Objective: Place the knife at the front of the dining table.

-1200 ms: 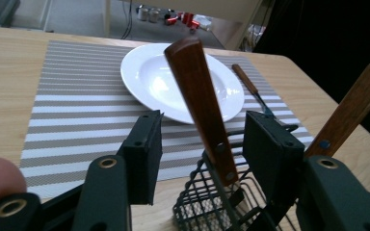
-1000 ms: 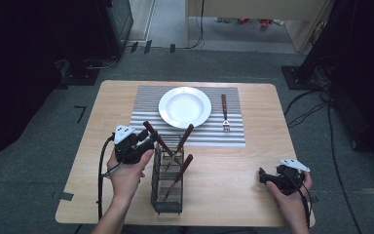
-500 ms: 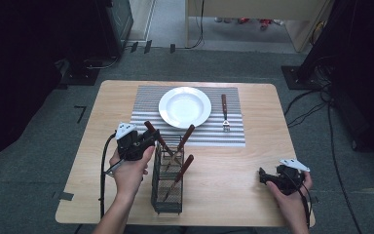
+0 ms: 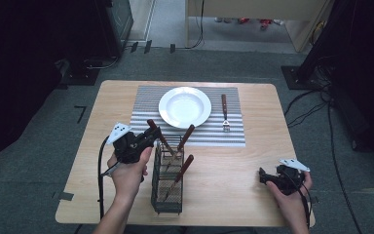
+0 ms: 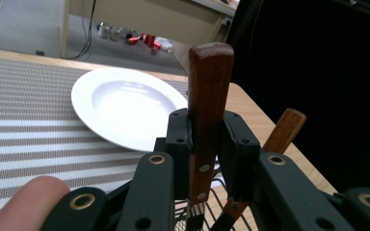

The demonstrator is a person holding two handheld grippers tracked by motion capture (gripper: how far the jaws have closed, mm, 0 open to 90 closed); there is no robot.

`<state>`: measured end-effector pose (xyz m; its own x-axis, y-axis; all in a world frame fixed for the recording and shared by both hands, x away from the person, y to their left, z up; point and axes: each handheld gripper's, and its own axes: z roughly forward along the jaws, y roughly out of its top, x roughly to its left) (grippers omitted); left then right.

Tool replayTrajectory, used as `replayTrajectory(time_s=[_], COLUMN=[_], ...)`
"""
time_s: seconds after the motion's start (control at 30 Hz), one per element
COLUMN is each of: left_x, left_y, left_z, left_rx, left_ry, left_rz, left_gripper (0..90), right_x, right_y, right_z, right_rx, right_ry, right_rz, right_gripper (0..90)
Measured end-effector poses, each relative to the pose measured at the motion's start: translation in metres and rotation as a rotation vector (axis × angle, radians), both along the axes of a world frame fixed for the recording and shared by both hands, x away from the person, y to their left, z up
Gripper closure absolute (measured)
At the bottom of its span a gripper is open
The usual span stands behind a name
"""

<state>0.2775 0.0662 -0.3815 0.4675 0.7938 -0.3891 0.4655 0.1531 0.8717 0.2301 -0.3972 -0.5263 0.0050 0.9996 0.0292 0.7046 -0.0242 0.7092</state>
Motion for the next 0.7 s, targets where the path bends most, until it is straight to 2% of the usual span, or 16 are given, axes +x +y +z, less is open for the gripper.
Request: replayTrajectory(time_s=[0.13, 0.17, 0.23, 0.27, 0.3, 0.33, 0.43, 0.5, 0.53, 0.6, 0.67, 0.7], left_x=[-0.007, -0.007, -0.013, -0.013, -0.017, -0.017, -0.024, -0.026, -0.029, -0.031, -0.036, -0.036], left_y=[0.002, 0.002, 0.004, 0.004, 0.006, 0.006, 0.011, 0.012, 0.014, 0.015, 0.018, 0.018], left_z=[0.011, 0.011, 0.02, 0.02, 0.026, 0.026, 0.04, 0.043, 0.05, 0.054, 0.063, 0.063], left_rx=[0.02, 0.02, 0.032, 0.032, 0.023, 0.023, 0.016, 0.019, 0.019, 0.017, 0.01, 0.01], left_ry=[-0.062, -0.062, -0.105, -0.105, -0.131, -0.131, -0.182, -0.195, -0.222, -0.237, -0.275, -0.275], left_rz=[0.005, 0.005, 0.005, 0.005, 0.009, 0.009, 0.02, 0.021, 0.022, 0.026, 0.032, 0.032], left_gripper=[76.6, 76.6, 76.6, 76.6, 76.7, 76.7, 76.7, 76.6, 76.7, 76.7, 76.8, 76.8], right_x=[0.0, 0.0, 0.0, 0.0, 0.0, 0.0, 0.0, 0.0, 0.0, 0.0, 0.0, 0.0], right_y=[0.0, 0.0, 0.0, 0.0, 0.0, 0.0, 0.0, 0.0, 0.0, 0.0, 0.0, 0.0], right_z=[0.0, 0.0, 0.0, 0.0, 0.0, 0.0, 0.0, 0.0, 0.0, 0.0, 0.0, 0.0], right_rx=[0.001, 0.001, 0.0, 0.0, -0.001, 0.0, 0.0, 0.001, 0.0, -0.001, -0.001, -0.001], right_ry=[0.002, 0.002, 0.001, 0.0, 0.002, 0.001, 0.002, 0.002, 0.001, 0.001, 0.001, 0.001], right_rz=[-0.001, -0.001, 0.0, 0.0, 0.0, 0.0, -0.001, -0.001, 0.0, 0.001, 0.0, 0.0], right_gripper=[0.0, 0.0, 0.0, 0.0, 0.0, 0.0, 0.0, 0.0, 0.0, 0.0, 0.0, 0.0])
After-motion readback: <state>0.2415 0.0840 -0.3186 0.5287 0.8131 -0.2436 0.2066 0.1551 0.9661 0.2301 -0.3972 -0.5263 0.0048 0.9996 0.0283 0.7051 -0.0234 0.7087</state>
